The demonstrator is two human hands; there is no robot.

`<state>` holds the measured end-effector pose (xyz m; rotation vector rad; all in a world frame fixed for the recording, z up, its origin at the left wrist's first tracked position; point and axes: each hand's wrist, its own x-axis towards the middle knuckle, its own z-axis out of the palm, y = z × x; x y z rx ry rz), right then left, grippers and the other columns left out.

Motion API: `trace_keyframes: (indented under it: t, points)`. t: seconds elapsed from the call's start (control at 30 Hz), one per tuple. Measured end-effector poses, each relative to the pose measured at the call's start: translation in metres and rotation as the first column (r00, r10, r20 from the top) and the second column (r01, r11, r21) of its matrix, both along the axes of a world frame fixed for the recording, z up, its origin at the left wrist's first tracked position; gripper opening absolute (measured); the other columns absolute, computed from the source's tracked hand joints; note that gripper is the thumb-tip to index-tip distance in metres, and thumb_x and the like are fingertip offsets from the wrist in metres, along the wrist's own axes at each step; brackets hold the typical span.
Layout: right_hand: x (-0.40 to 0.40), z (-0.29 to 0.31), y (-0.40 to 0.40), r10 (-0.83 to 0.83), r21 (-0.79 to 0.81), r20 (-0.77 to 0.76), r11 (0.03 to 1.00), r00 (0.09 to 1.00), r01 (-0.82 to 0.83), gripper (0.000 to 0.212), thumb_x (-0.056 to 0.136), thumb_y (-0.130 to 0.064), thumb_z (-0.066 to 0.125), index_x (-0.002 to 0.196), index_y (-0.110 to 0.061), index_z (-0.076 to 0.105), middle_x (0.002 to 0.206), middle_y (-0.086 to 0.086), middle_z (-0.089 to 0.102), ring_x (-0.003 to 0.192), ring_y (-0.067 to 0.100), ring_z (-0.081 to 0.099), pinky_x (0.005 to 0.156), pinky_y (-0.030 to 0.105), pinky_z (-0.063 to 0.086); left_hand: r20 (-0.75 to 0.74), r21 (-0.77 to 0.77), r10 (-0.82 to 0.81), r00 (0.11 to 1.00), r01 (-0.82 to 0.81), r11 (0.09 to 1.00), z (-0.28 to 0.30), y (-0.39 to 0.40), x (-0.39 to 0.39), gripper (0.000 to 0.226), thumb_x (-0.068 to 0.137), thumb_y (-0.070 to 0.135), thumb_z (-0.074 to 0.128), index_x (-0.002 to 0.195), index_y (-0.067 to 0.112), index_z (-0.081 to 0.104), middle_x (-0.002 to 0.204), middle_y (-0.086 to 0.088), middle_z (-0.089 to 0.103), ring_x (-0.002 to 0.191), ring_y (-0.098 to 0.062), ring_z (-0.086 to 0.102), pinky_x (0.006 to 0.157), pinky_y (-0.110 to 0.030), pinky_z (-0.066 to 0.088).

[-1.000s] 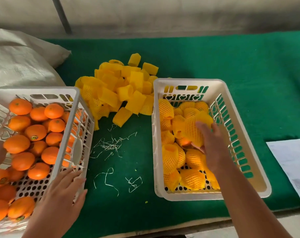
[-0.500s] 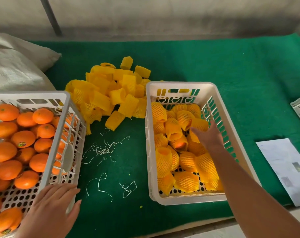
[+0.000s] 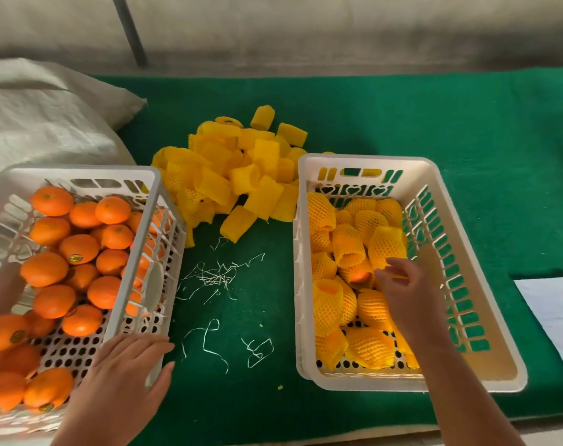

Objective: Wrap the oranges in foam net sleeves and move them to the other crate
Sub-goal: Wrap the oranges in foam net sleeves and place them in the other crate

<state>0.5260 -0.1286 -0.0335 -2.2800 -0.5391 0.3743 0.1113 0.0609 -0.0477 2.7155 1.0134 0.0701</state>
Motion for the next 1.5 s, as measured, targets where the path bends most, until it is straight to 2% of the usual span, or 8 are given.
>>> trace_keyframes:
  t: [0.1, 0.3, 0.5, 0.63, 0.9, 1.23, 1.37, 1.5]
  points:
    - [-0.04, 0.004, 0.019, 0.121, 0.066, 0.0, 0.99, 0.993, -0.121, 0.03, 0.097, -0.047, 0.067, 0.123, -0.032, 0.068, 0.112, -0.019, 0.069, 0.096, -0.007, 0.063, 0.068, 0.016, 0.047, 0.158, -0.04, 0.115, 0.981, -0.11, 0.993, 0.016, -0.001, 0.003, 0.043, 0.089, 0.046, 0.049, 0.112, 0.022, 0.076, 0.12, 0.011, 0.068, 0.116, -0.011, 0.062, 0.101, -0.034, 0.047]
    - [-0.09, -0.006, 0.057, 0.279, 0.126, -0.007, 0.953, 0.96, -0.276, 0.033, 0.097, -0.042, 0.067, 0.128, -0.034, 0.06, 0.119, -0.014, 0.066, 0.099, 0.01, 0.067, 0.063, 0.016, 0.052, 0.333, 0.018, 0.31, 0.891, -0.335, 0.942, 0.035, 0.042, -0.016, 0.024, 0.097, 0.022, 0.068, 0.121, 0.019, 0.071, 0.134, 0.004, 0.062, 0.127, -0.015, 0.053, 0.103, -0.032, 0.044]
    - [-0.097, -0.026, 0.065, 0.305, -0.006, 0.074, 0.952, 0.95, -0.305, 0.049, 0.096, -0.041, 0.067, 0.14, -0.037, 0.047, 0.139, 0.003, 0.056, 0.108, 0.02, 0.06, 0.061, 0.03, 0.058, 0.008, -0.234, 0.61, 0.793, -0.591, 0.772, 0.009, 0.088, -0.07, 0.024, 0.096, 0.031, 0.068, 0.118, 0.037, 0.063, 0.128, 0.004, 0.06, 0.119, -0.019, 0.057, 0.102, -0.043, 0.05]
    - [-0.101, -0.038, 0.063, 0.294, -0.011, 0.089, 0.956, 0.952, -0.294, 0.054, 0.098, -0.042, 0.061, 0.148, -0.039, 0.04, 0.139, -0.001, 0.043, 0.11, 0.022, 0.055, 0.068, 0.042, 0.06, -0.276, -0.153, 0.572, 0.772, -0.623, 0.767, -0.011, 0.106, -0.104, 0.046, 0.089, 0.032, 0.076, 0.13, 0.016, 0.061, 0.128, -0.006, 0.064, 0.121, -0.025, 0.06, 0.102, -0.04, 0.05]
    - [-0.105, -0.042, 0.07, 0.277, -0.046, 0.072, 0.96, 0.958, -0.275, 0.052, 0.101, -0.029, 0.062, 0.148, -0.035, 0.042, 0.144, 0.013, 0.048, 0.117, 0.036, 0.054, 0.083, 0.057, 0.055, -0.617, -0.054, 0.424, 0.662, -0.574, 0.817, -0.022, 0.118, -0.117, 0.052, 0.086, 0.044, 0.078, 0.127, 0.018, 0.062, 0.126, -0.004, 0.063, 0.118, -0.024, 0.058, 0.101, -0.035, 0.049]
    - [-0.109, -0.032, 0.07, 0.309, -0.039, 0.104, 0.951, 0.945, -0.306, 0.05, 0.102, -0.035, 0.055, 0.139, -0.064, 0.039, 0.142, 0.002, 0.037, 0.111, 0.019, 0.047, 0.071, 0.047, 0.058, -0.871, -0.027, 0.208, 0.445, -0.465, 0.885, -0.047, 0.125, -0.107, 0.052, 0.09, 0.032, 0.071, 0.136, 0.019, 0.053, 0.138, -0.011, 0.043, 0.124, -0.031, 0.052, 0.102, -0.043, 0.052]
    - [-0.107, -0.032, 0.071, 0.328, -0.025, 0.108, 0.945, 0.939, -0.327, 0.05, 0.101, -0.039, 0.054, 0.135, -0.07, 0.034, 0.14, -0.001, 0.038, 0.109, 0.019, 0.049, 0.063, 0.034, 0.052, -0.837, -0.026, 0.234, 0.494, -0.463, 0.886, -0.047, 0.13, -0.107, 0.047, 0.087, 0.031, 0.075, 0.13, 0.022, 0.059, 0.124, -0.005, 0.055, 0.116, -0.025, 0.056, 0.099, -0.042, 0.055]
    - [-0.107, -0.032, 0.071, 0.331, -0.011, 0.075, 0.943, 0.941, -0.331, 0.052, 0.102, -0.035, 0.055, 0.134, -0.07, 0.034, 0.138, -0.003, 0.037, 0.112, 0.02, 0.049, 0.061, 0.027, 0.047, -0.605, -0.143, 0.382, 0.698, -0.568, 0.811, -0.036, 0.128, -0.109, 0.068, 0.072, 0.048, 0.088, 0.13, 0.023, 0.06, 0.115, 0.003, 0.065, 0.107, -0.019, 0.061, 0.091, -0.035, 0.054]
